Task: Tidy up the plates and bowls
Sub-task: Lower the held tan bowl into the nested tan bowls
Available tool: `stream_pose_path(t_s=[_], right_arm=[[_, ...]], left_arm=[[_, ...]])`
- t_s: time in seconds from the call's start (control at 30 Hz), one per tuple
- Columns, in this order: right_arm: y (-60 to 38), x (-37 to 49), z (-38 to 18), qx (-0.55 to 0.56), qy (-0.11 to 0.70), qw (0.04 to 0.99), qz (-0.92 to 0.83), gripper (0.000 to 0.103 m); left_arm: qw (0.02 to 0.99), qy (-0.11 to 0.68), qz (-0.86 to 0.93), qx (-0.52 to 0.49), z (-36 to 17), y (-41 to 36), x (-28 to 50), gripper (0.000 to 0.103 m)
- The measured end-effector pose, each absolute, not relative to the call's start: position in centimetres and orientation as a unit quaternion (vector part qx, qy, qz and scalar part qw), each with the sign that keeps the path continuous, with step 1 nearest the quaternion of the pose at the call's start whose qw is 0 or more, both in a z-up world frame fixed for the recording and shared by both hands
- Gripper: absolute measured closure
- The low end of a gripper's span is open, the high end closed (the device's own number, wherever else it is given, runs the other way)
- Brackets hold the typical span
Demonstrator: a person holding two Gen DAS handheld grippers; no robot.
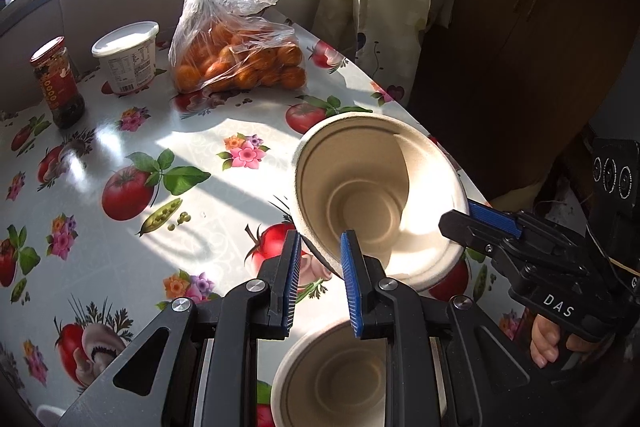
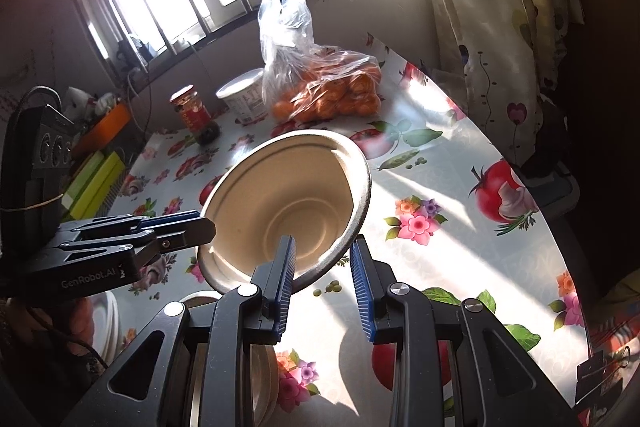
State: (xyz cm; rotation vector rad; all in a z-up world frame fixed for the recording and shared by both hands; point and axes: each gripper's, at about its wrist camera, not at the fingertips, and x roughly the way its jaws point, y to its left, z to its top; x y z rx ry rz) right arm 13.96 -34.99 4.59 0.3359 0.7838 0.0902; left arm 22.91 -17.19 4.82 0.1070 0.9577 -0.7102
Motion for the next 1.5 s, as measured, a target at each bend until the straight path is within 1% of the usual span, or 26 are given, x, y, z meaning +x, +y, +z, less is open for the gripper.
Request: stream_pose_path(t_s=[0.7, 1.5], right_arm=[[-31.7, 9.8, 6.0, 0.149, 0.369, 0.915, 0.07, 0.075], [-29.4, 6.1, 5.1, 0.155, 0.378, 0.908, 0.088, 0.075]], left_arm=[[0.838, 0.441, -0.318, 0.031, 5.8, -13.4, 18.4, 0.082], [0.838, 0.453, -0.305, -0.003, 3.9, -10.4, 14.0, 0.082]])
